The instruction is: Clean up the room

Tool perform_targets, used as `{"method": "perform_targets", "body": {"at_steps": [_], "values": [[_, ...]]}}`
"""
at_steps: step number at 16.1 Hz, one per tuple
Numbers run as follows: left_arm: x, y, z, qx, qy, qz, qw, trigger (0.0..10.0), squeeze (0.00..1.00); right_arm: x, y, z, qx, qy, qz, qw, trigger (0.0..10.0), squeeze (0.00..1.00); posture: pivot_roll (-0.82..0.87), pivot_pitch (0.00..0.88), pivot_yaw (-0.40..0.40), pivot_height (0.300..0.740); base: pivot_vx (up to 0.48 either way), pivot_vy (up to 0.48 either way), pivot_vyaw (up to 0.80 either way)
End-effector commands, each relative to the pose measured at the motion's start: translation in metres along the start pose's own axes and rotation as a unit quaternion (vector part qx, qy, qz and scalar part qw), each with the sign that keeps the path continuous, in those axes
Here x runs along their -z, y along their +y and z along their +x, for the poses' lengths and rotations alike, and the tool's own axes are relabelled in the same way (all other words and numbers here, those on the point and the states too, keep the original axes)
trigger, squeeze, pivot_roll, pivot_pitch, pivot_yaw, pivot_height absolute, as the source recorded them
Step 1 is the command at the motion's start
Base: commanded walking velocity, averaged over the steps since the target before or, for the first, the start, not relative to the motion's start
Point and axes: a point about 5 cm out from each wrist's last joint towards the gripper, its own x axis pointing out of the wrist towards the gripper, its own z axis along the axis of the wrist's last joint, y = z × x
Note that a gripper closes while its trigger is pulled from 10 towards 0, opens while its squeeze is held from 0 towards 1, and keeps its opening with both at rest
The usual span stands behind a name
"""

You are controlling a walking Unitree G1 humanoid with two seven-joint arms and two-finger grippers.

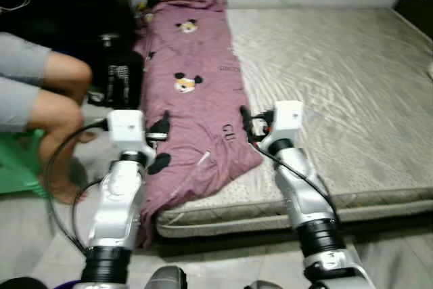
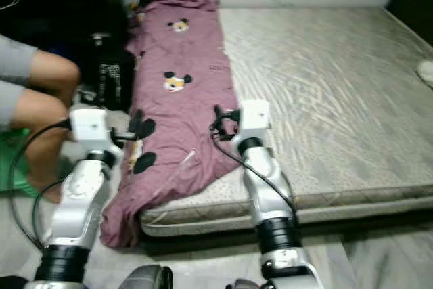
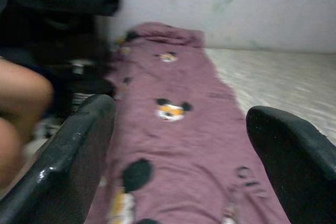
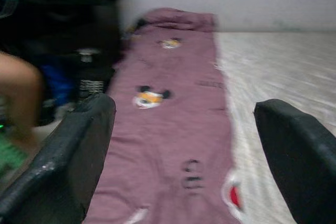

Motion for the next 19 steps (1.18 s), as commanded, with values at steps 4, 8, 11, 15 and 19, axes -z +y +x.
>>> {"method": "perform_targets", "body": {"at_steps": [4,8,11,15,19], "values": [[-0.002,-0.005,0.001,0.007,-0.005,0.001,1.0,10.0,0.0,0.002,-0.011,-0.002,0.019,0.007,-0.001,1.0,10.0,0.0,-0.08,0.014,-0.012,0.74,0.0,0.0,0.0],[-0.004,-0.002,-0.001,-0.004,-0.014,0.003,1.0,10.0,0.0,-0.003,-0.013,-0.003,0.025,-0.008,0.006,1.0,10.0,0.0,-0.07,0.011,-0.011,0.74,0.0,0.0,0.0],[-0.009,0.018,-0.017,-0.022,-0.022,0.024,0.999,10.0,0.0,-0.014,-0.021,-0.011,0.027,-0.029,0.004,0.999,10.0,0.0,-0.07,0.012,-0.008,0.74,0.0,0.0,0.0],[-0.001,0.034,-0.052,-0.035,-0.021,0.07,0.997,10.0,0.0,-0.014,-0.038,-0.033,0.046,-0.037,-0.026,0.998,10.0,0.0,-0.07,0.016,-0.015,0.74,0.0,0.0,0.0],[-0.002,0.032,-0.064,0.025,-0.018,0.121,0.992,10.0,0.0,-0.01,-0.033,-0.051,-0.04,-0.004,-0.059,0.997,10.0,0.0,-0.07,0.024,-0.023,0.74,0.0,0.0,0.0]]}}
